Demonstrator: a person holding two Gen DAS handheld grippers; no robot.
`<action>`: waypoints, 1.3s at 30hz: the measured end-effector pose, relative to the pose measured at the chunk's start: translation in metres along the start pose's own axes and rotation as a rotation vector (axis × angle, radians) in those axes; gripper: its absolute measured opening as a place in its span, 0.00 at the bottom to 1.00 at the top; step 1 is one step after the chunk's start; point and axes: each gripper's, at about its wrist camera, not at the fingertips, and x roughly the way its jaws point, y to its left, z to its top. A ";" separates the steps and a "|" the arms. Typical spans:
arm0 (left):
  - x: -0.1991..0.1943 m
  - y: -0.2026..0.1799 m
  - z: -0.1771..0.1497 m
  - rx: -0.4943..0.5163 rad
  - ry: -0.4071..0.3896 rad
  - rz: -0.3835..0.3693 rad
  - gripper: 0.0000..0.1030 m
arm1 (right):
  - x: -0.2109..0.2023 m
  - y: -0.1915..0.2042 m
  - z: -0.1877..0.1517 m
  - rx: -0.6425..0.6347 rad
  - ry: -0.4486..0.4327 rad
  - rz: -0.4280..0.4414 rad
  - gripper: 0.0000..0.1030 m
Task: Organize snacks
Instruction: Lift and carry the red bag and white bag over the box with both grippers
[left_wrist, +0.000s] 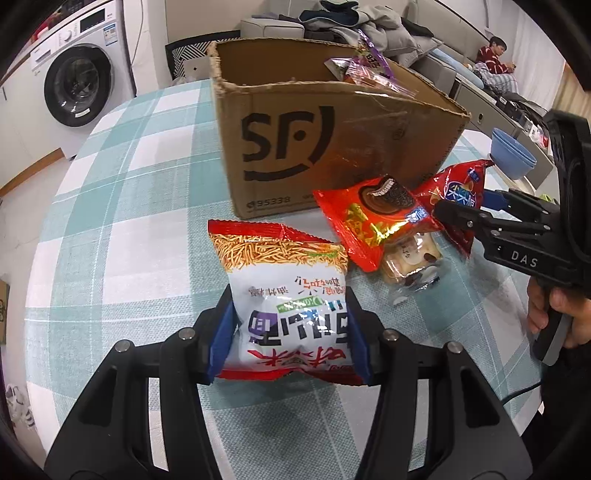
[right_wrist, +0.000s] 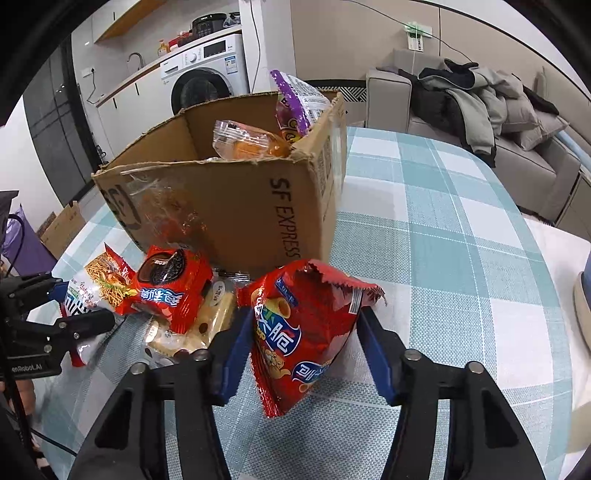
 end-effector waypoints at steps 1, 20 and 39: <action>-0.001 0.002 -0.001 -0.005 -0.003 0.000 0.49 | -0.001 -0.001 0.000 0.000 -0.001 0.004 0.50; -0.040 0.010 -0.013 -0.058 -0.085 0.019 0.49 | -0.052 -0.003 0.003 0.005 -0.103 0.053 0.38; -0.079 0.011 -0.016 -0.079 -0.149 0.035 0.49 | -0.102 0.012 0.006 -0.023 -0.220 0.087 0.37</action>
